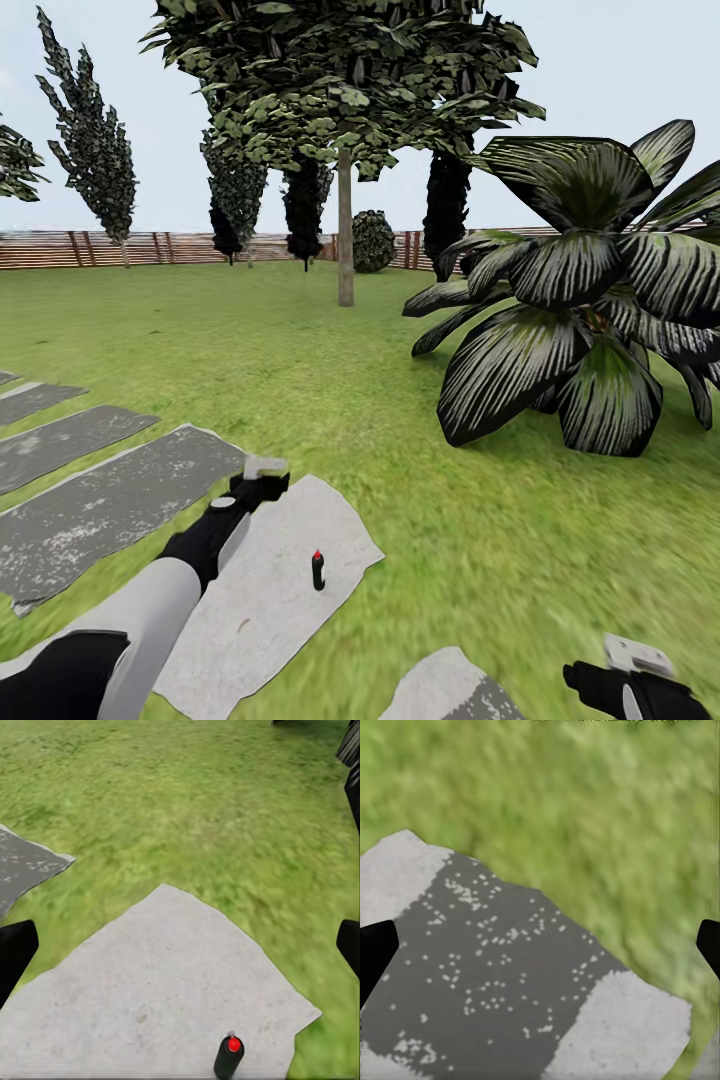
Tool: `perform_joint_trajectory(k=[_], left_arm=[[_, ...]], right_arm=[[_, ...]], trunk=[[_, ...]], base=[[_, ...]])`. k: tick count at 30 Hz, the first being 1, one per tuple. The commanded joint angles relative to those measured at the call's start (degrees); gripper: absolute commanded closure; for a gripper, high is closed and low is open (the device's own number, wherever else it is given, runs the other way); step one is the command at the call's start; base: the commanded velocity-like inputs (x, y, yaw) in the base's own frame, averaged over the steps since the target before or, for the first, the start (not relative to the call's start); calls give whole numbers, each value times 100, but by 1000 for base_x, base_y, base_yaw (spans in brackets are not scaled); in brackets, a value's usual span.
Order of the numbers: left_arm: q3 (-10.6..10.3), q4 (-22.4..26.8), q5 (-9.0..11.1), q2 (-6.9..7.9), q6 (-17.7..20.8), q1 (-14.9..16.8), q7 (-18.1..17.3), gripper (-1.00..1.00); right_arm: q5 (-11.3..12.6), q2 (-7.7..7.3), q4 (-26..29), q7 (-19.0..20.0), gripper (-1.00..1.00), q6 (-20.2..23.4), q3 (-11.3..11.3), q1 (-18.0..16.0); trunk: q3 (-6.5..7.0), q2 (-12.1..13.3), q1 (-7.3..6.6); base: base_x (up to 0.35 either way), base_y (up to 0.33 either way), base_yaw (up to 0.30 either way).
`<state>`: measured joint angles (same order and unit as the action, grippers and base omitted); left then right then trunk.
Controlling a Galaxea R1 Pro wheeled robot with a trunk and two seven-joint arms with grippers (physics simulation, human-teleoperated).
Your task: Pick up the pesticide atomizer in the garden and spray insectifuge to fully cover both potted plants in the garden.
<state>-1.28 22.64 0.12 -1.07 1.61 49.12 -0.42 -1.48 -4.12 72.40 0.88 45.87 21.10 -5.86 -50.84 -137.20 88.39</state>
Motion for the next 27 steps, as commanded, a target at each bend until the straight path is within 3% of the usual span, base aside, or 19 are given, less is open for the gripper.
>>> perform_joint_trajectory(k=[1,5,11,21,27], left_arm=[[-12,-14,3,-2,5,2,-5,-100],[-13,-32,12,-76,-17,-1,-9,-100],[-17,-37,14,-202,-58,0,-3,-100],[-2,-48,14,-210,-97,-1,-7,-100],[12,-51,14,-191,-524,1,-4,-100]], right_arm=[[-17,-4,8,9,-100,27,-69,-3],[-18,-9,10,10,-100,27,-223,-3],[-14,-10,11,12,-100,34,-250,-3],[32,-10,11,17,-100,31,-242,-3],[41,-29,149,23,-100,28,-213,-3]], trunk=[[-6,-3,-1],[-6,-3,-1],[-6,-3,-1],[123,398,-221],[178,639,-353]], base=[[0,0,0],[0,0,0],[0,0,0],[0,0,0],[0,0,0]])
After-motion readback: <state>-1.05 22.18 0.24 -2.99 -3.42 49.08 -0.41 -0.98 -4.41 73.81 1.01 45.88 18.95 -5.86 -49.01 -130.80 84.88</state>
